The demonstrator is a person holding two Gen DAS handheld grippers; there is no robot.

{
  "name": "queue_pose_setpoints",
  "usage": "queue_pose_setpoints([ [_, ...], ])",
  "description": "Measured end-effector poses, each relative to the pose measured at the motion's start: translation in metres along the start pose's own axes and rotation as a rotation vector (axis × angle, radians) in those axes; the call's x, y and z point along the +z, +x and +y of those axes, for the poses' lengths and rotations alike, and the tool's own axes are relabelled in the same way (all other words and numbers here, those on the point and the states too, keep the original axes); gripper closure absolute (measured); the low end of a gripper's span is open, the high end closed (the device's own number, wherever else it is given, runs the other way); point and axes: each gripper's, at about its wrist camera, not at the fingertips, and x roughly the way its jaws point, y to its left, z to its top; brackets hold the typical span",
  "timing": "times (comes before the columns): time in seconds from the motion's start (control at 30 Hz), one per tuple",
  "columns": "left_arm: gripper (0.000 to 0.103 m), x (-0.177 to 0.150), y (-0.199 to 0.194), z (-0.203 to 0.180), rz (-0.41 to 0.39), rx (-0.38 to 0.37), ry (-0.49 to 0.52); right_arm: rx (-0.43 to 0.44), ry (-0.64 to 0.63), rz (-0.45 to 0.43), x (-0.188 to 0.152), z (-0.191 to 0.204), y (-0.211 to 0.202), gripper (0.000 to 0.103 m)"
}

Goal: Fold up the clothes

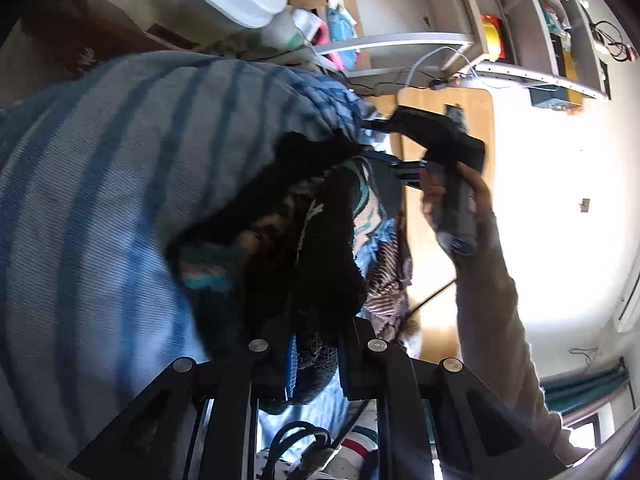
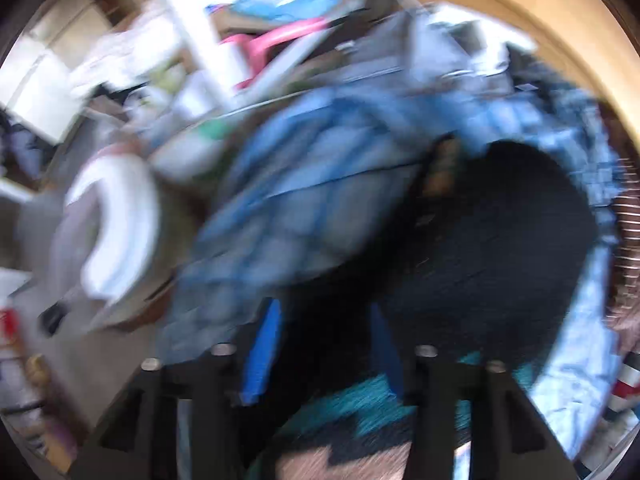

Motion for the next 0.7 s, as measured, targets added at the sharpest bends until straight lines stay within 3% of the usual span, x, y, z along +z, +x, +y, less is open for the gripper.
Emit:
queue_pose_setpoints([
  [0.13, 0.087, -0.003, 0.003, 0.003, 0.008, 0.054, 0.016, 0.080, -0.008, -0.147, -0.038, -0.018, -0.049, 0.047],
  [0.2, 0.087, -0.006, 0.004, 0.004, 0.009, 0.066, 0.020, 0.069, 0.011, -0.228, -0.067, -0.039, -0.076, 0.042],
  [0.3, 0.087, -0.007, 0.004, 0.003, -0.003, 0.100, 0.045, -0.030, 0.031, -0.280, -0.096, -0.072, -0.087, 0.044],
  [0.33, 0.087, -0.006, 0.004, 0.003, -0.007, 0.119, 0.055, -0.039, 0.019, -0.256, -0.103, -0.076, -0.081, 0.054],
  [0.4, 0.087, -0.002, 0.001, 0.005, -0.022, 0.170, 0.060, -0.058, -0.005, -0.207, -0.115, -0.083, -0.068, 0.057],
  [0.43, 0.087, -0.001, 0.002, 0.003, -0.027, 0.208, 0.074, -0.062, -0.020, -0.180, -0.122, -0.085, -0.061, 0.064],
  [0.47, 0.086, 0.001, 0.005, 0.000, -0.029, 0.252, 0.095, -0.033, -0.055, -0.139, -0.133, -0.078, -0.050, 0.067],
  [0.63, 0.080, -0.005, 0.021, -0.024, -0.013, 0.478, 0.287, 0.091, -0.205, 0.079, -0.205, -0.030, 0.007, 0.067],
  [0.7, 0.079, -0.007, 0.027, -0.032, 0.012, 0.543, 0.337, 0.085, -0.253, 0.096, -0.231, -0.015, 0.014, 0.067],
])
